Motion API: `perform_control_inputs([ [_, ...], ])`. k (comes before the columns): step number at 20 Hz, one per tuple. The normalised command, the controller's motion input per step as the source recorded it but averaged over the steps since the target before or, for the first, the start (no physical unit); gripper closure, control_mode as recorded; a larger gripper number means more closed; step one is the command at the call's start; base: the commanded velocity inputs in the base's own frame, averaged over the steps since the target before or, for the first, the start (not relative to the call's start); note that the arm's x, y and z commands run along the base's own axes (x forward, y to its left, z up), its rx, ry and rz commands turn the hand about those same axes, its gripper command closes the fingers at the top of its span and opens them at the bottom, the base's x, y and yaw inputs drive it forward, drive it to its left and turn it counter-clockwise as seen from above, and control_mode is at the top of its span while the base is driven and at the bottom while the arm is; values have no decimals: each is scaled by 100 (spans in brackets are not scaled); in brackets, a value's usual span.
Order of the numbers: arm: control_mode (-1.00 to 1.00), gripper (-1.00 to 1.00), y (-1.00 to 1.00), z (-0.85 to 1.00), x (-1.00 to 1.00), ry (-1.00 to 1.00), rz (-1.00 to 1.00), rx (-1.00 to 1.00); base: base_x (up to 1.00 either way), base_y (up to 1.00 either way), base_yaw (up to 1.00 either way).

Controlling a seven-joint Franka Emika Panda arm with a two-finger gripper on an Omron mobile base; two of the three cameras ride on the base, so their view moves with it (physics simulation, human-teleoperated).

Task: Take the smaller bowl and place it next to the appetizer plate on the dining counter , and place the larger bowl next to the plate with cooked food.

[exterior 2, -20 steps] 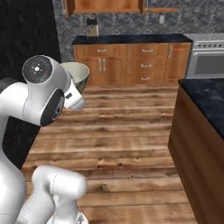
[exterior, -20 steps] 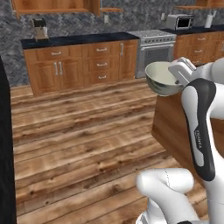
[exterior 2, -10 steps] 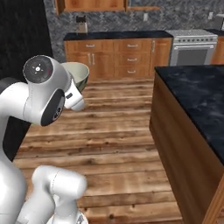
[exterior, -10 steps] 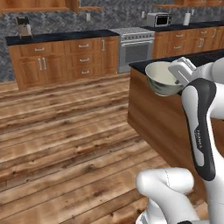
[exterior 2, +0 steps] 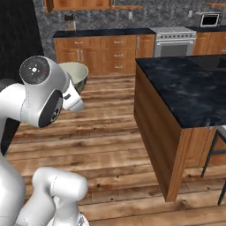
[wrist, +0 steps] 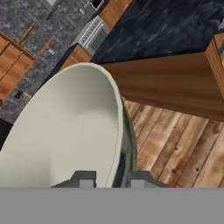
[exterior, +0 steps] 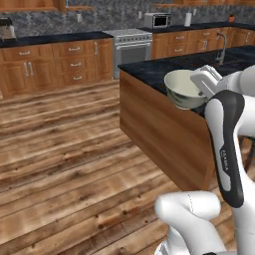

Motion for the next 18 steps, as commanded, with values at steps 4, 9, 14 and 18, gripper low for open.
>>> perform_control_inputs([
  [4,100,100,0,0,0,0,0,0,-5,-100,-23],
  [9,100,100,0,0,0,0,0,0,17,-100,-13],
  [14,100,100,0,0,0,0,0,0,34,-100,-12],
  [18,100,100,0,0,0,0,0,0,32,-100,-16],
])
